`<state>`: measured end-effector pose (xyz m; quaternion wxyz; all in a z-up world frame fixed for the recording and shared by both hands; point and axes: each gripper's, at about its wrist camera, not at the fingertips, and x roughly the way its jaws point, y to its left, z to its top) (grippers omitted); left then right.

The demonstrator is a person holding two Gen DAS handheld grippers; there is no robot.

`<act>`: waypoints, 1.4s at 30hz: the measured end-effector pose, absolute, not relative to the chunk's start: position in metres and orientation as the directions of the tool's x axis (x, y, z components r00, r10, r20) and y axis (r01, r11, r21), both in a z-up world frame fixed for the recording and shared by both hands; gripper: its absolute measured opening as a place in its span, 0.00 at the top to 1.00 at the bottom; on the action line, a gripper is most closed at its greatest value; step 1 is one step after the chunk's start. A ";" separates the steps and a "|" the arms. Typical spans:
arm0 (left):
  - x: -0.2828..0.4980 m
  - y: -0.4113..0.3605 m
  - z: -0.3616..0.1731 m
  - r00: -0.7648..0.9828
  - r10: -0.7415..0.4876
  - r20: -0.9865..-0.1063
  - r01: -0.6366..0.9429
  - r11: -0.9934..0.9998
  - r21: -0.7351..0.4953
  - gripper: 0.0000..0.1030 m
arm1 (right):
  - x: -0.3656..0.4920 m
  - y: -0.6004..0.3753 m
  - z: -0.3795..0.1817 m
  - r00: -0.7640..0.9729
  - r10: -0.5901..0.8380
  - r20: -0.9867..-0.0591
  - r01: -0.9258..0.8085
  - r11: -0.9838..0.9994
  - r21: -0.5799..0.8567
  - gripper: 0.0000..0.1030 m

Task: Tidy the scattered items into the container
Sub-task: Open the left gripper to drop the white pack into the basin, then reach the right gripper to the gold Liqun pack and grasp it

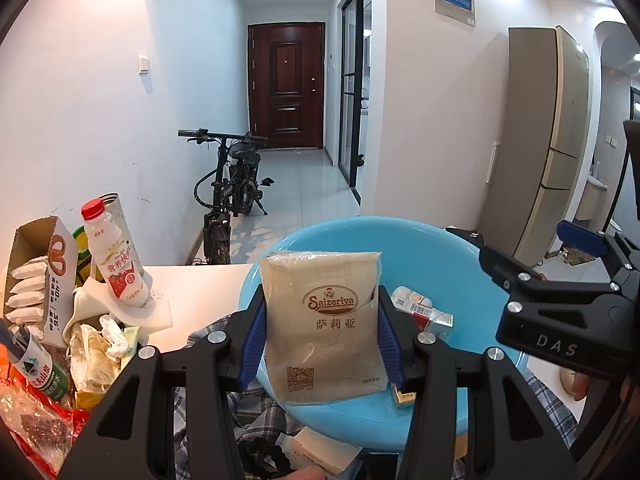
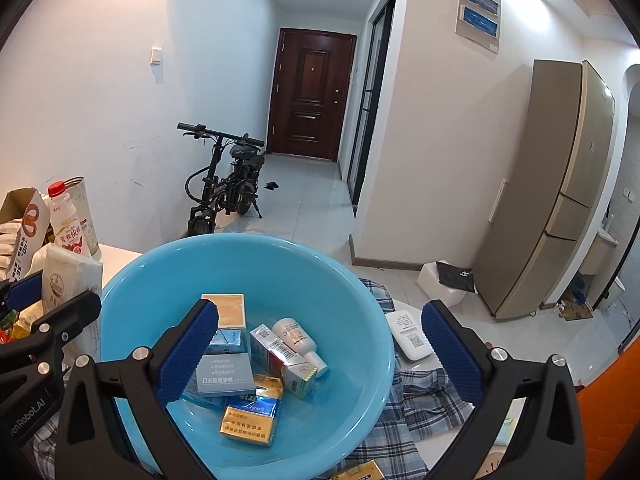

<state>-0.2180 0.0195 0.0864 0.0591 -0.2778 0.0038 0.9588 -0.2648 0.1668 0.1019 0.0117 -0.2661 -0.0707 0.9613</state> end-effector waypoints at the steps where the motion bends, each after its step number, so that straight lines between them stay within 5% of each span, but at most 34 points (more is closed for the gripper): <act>1: -0.218 0.020 0.086 -0.838 0.112 -0.535 -0.116 -0.993 -0.026 0.54 | -0.265 0.168 0.102 -0.858 0.061 -0.510 0.014 -0.990 -0.141 0.00; 3: -0.219 0.019 0.085 -0.836 0.116 -0.536 -0.115 -0.993 -0.035 0.44 | -0.265 0.169 0.103 -0.859 0.060 -0.509 0.013 -0.990 -0.140 0.00; 5: -0.220 0.017 0.086 -0.835 0.123 -0.536 -0.115 -0.992 -0.049 0.00 | -0.265 0.170 0.103 -0.860 0.059 -0.507 0.013 -0.990 -0.138 0.00; 42: -0.217 0.006 0.093 -0.848 0.079 -0.524 -0.071 -0.997 -0.035 0.00 | -0.253 0.156 0.113 -0.872 0.061 -0.486 0.022 -0.986 -0.163 0.00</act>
